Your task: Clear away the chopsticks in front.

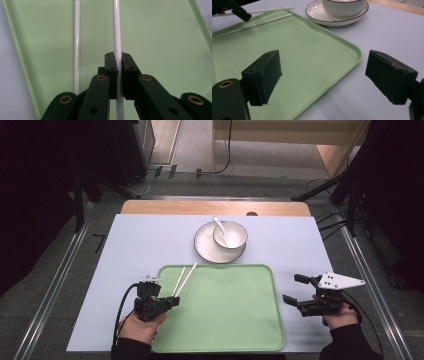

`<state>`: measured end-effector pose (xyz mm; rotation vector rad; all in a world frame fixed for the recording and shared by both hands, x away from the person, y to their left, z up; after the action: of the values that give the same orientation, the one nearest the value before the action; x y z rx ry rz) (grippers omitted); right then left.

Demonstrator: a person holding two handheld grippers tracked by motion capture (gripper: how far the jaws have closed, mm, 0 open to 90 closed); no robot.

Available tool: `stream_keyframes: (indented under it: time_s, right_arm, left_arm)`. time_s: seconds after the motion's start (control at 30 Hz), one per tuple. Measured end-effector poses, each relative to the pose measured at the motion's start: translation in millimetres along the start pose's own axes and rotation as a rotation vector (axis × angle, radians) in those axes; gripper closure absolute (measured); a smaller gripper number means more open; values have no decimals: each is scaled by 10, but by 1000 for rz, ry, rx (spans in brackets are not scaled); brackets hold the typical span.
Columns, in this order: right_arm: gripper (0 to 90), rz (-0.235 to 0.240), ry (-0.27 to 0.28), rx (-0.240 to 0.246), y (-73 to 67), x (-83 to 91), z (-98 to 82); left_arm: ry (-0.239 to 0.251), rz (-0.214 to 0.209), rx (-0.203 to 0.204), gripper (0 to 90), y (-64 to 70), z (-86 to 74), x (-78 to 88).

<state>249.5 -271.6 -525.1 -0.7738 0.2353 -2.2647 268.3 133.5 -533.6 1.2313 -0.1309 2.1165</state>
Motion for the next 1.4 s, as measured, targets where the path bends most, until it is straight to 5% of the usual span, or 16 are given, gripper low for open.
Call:
stream_keyframes:
  time_s: [0.23,0.5,0.9,1.13,1.4]
  right_arm:
    - [138,3,4,-2,3,1,1]
    - [138,6,5,0,0,9,1]
    - [138,5,3,2,-1,7,0]
    - [138,5,3,2,-3,8,0]
    - [138,8,2,2,-6,7,-2]
  left_arm:
    - [-53,27,18,851,-83,-63,-164]
    - [-66,75,32,848,-152,-130,-111]
    - [-71,97,-30,797,-116,-130,-114]
    - [-68,71,5,799,-163,-129,-98]
    - [-58,7,-5,733,-193,-97,-63]
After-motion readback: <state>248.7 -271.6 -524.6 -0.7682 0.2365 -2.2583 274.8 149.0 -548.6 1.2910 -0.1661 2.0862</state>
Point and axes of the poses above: each handheld gripper's, and its own axes: x roughly backward along the jaws, z roughly out of its top, y roughly to its right, the point moved 6 cm from there along -x, roughly forward along the jaws, and after that the axes turned 15 degrees about -x, right-handed, at the moved point
